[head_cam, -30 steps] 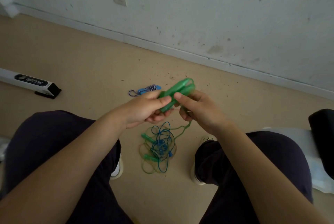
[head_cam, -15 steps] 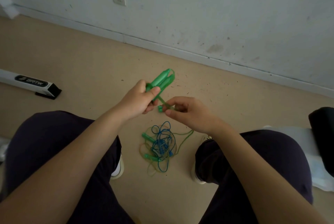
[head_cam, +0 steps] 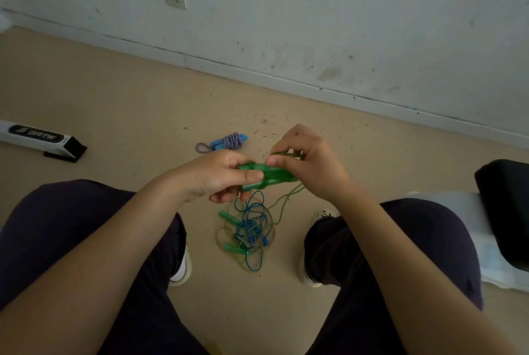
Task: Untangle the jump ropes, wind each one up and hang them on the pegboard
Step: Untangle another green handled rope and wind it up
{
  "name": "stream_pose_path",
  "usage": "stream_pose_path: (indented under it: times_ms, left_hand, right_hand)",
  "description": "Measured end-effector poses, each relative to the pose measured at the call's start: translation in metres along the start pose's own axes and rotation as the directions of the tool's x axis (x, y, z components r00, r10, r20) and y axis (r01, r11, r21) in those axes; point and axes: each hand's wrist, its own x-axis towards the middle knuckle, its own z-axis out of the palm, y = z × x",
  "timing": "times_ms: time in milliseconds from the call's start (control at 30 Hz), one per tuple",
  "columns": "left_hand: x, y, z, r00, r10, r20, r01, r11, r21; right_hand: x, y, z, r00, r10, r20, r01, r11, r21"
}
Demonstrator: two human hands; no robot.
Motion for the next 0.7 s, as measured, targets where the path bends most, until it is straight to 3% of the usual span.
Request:
stream_pose_path:
  times_ms: [200,567,700]
  left_hand:
    - [-0.002,0.000,0.003,0.996,-0.003,0.093,-0.003,0.997,0.072]
    - [0.006,-0.007,0.014,0.995,0.070,-0.064,-0.057,0.981,0.188]
    - [0.007,-0.010,0.015,0.995,0.086,-0.053,-0.071,0.969,0.238]
  right_hand:
    - [-0.003,0.000,0.011,0.986,0.058,0.154,-0.064,0.997,0.034]
    - [0.000,-0.001,0.020,0.983,0.141,0.118,-0.142,0.990,0.000]
    - [0.000,0.001,0.018,0.978,0.184,0.096,-0.187,0.982,0.022]
